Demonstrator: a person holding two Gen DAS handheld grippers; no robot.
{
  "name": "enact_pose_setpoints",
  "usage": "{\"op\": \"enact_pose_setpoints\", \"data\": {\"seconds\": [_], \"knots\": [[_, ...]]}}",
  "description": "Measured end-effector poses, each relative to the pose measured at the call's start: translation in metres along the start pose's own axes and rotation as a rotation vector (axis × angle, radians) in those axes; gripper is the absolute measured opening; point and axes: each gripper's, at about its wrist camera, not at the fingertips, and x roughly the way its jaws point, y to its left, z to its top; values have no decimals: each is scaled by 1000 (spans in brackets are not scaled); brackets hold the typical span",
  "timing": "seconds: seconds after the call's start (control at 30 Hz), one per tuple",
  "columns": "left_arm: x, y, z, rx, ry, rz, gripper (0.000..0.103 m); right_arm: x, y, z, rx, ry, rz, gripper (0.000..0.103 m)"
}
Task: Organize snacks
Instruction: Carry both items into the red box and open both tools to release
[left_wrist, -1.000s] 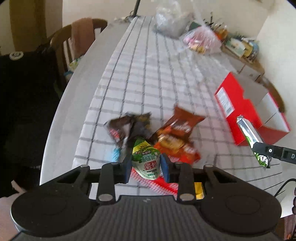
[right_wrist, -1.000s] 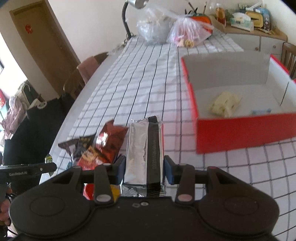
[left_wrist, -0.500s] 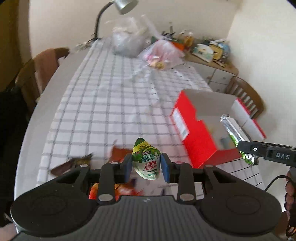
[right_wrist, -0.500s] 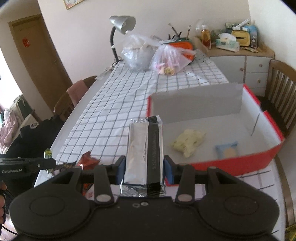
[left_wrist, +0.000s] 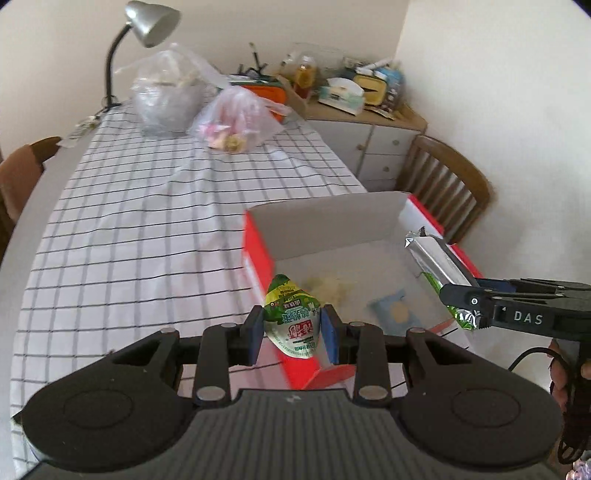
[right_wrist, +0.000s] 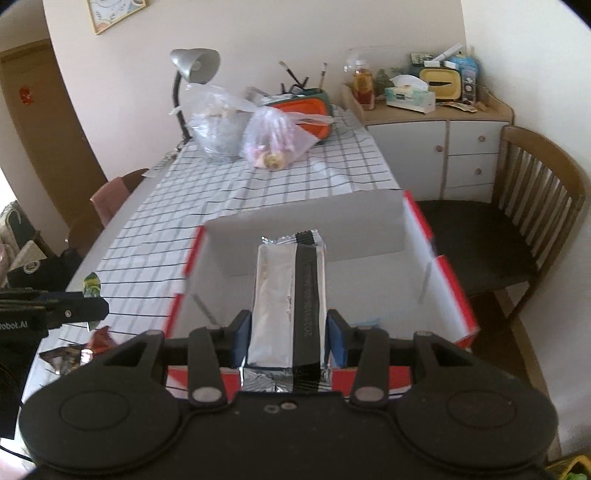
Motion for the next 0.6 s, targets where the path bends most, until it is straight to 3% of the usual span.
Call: {"op": "enact_pose_setpoints", "data": {"seconds": [0.33, 0.6], "knots": [[55, -53, 26, 49, 66, 2, 32, 22, -45, 10, -48, 53, -30, 42], [99, -74, 40, 64, 131, 29, 32, 53, -51, 14, -101, 133, -2, 42]]}}
